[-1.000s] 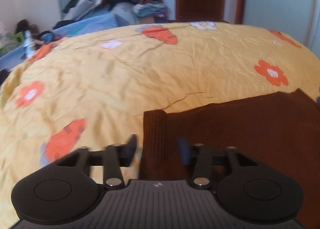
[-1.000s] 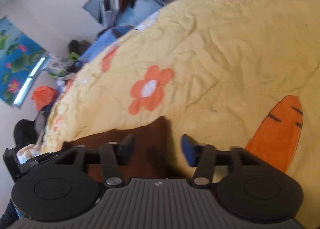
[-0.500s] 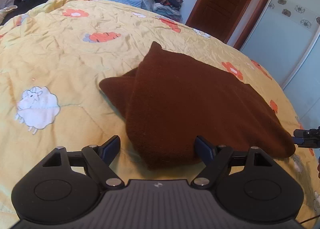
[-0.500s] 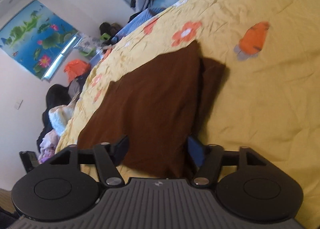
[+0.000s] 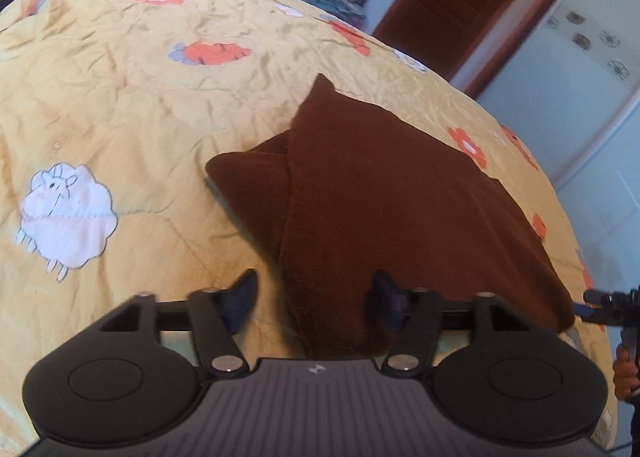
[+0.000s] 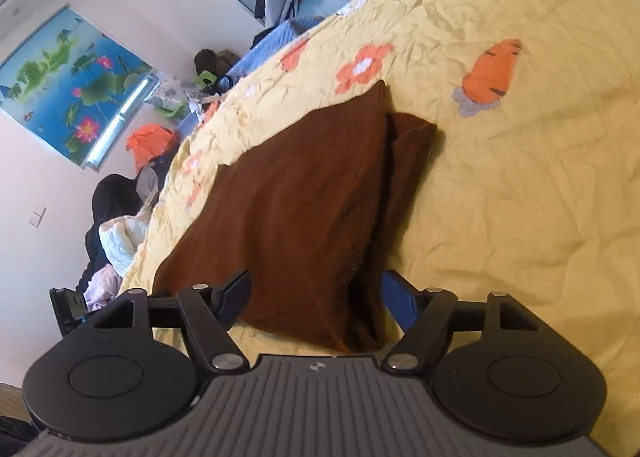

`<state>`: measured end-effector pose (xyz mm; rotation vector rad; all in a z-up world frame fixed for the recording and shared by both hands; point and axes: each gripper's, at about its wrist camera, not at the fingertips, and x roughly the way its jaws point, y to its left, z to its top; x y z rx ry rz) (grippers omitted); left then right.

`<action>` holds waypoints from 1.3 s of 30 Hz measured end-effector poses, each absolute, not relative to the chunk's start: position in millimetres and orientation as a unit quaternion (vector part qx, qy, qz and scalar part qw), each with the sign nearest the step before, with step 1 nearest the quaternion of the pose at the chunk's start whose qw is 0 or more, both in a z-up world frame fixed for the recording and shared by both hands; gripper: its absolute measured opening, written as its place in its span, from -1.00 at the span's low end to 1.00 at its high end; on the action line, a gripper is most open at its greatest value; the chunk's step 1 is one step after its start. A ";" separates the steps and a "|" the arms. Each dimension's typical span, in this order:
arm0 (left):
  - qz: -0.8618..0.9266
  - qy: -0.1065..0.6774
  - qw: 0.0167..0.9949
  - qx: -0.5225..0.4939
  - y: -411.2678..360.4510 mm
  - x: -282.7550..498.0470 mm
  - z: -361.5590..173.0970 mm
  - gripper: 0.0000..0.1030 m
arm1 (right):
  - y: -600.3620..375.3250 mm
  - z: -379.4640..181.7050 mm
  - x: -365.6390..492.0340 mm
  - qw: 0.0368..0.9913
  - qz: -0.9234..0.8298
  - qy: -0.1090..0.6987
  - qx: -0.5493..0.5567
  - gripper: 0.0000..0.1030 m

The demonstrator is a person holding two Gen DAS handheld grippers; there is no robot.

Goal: Fold small clothes

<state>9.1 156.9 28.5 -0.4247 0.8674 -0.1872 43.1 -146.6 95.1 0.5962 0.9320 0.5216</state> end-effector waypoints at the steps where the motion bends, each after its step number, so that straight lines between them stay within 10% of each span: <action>1: -0.088 0.415 0.883 -0.200 153.8 9.6 27.4 0.25 | -144.1 91.8 44.0 0.818 0.244 0.442 0.275 0.32; 2: -0.085 0.412 0.887 -0.190 149.5 9.9 27.1 0.22 | -140.4 88.9 45.6 0.816 0.245 0.448 0.270 0.20; 4: -0.074 0.417 0.893 -0.154 139.4 12.4 27.2 -0.73 | -130.2 83.6 49.9 0.813 0.252 0.461 0.253 -0.48; 19: -0.089 0.437 0.892 -0.076 135.5 14.1 33.3 -0.73 | -139.5 81.4 28.1 0.808 0.252 0.489 0.210 -0.74; 23: -0.088 0.439 0.891 -0.078 136.3 13.8 34.4 -0.67 | -144.5 83.3 39.3 0.805 0.236 0.497 0.223 -0.37; 26: -0.084 0.438 0.890 -0.096 139.4 12.4 38.6 -0.50 | -152.6 96.8 46.8 0.835 0.192 0.461 0.233 0.54; 30: -0.055 0.382 0.909 -0.156 156.4 -0.6 76.3 -0.11 | -148.2 121.9 57.2 0.872 0.168 0.390 0.243 0.64; 34: -0.064 0.244 0.946 -0.201 151.0 -6.3 125.9 0.74 | -111.8 133.4 70.9 0.888 0.197 0.357 0.214 0.98; 39: -0.098 0.269 0.953 -0.099 61.8 43.3 94.4 0.74 | -58.1 119.3 122.9 0.887 0.215 0.358 0.196 0.99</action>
